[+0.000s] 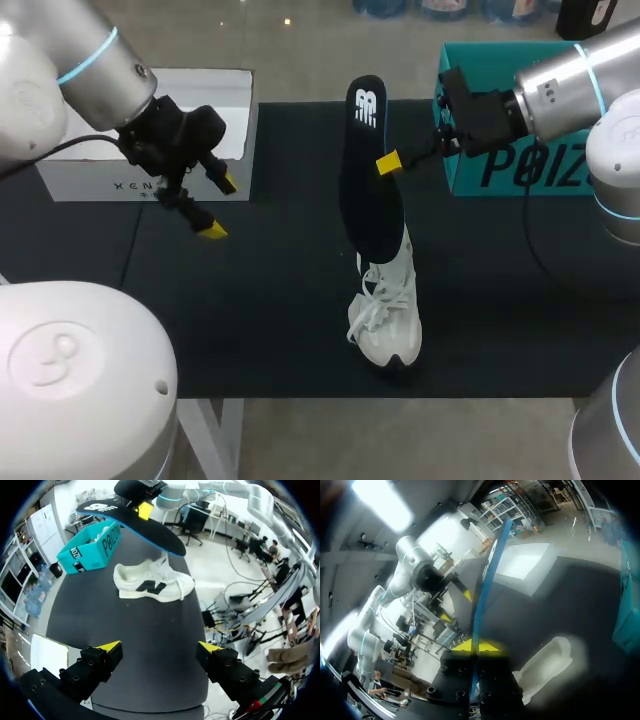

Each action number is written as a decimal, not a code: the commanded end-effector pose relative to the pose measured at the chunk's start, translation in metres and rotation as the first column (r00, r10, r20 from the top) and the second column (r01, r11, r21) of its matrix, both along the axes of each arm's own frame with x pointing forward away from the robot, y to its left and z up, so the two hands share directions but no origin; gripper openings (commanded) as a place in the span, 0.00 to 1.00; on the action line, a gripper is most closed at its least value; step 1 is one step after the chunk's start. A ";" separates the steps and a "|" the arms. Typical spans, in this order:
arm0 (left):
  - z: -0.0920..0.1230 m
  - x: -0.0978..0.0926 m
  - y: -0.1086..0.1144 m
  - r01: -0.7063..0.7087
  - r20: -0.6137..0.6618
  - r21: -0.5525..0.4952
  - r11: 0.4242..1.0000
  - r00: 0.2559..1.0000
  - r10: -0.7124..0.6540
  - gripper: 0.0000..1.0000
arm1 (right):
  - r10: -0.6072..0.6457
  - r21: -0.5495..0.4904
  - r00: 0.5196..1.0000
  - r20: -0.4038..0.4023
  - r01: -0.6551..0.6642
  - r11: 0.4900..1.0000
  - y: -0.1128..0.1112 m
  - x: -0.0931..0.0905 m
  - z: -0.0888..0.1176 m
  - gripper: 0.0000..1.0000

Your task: Take the shoe out of the shoebox, open the shoe tongue, remove and reinsert the insole, then place the shoe into the shoebox

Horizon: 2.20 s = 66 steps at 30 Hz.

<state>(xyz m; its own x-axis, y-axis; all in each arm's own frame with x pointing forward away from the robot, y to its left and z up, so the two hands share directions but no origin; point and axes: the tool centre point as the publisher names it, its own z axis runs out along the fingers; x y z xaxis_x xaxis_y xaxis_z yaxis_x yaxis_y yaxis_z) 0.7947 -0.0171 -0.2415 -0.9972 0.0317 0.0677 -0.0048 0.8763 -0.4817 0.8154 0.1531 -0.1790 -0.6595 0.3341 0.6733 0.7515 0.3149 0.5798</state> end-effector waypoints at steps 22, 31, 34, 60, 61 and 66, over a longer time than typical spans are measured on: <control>-0.002 -0.005 -0.001 -0.072 0.021 0.054 0.996 0.997 0.071 1.00 | -0.048 -0.050 0.999 0.016 0.048 0.998 -0.013 0.074 -0.011 0.00; -0.002 -0.005 -0.001 -0.072 0.021 0.054 0.996 0.997 0.071 1.00 | -0.074 -0.026 0.995 0.062 0.075 0.997 -0.020 0.103 -0.033 0.00; -0.002 -0.005 -0.001 -0.072 0.021 0.054 0.996 0.997 0.071 1.00 | -0.095 -0.022 0.993 0.064 0.096 0.995 -0.025 0.107 -0.047 0.00; -0.002 -0.005 -0.001 -0.072 0.021 0.054 0.996 0.997 0.071 1.00 | -0.263 0.037 0.963 0.062 0.261 0.965 -0.045 0.096 -0.108 0.00; -0.002 -0.005 -0.001 -0.072 0.021 0.054 0.996 0.997 0.071 1.00 | -0.266 0.035 0.962 0.061 0.264 0.964 -0.045 0.094 -0.109 0.00; -0.002 -0.005 -0.001 -0.072 0.021 0.054 0.996 0.997 0.071 1.00 | -0.276 0.032 0.960 0.054 0.275 0.961 -0.048 0.080 -0.116 0.00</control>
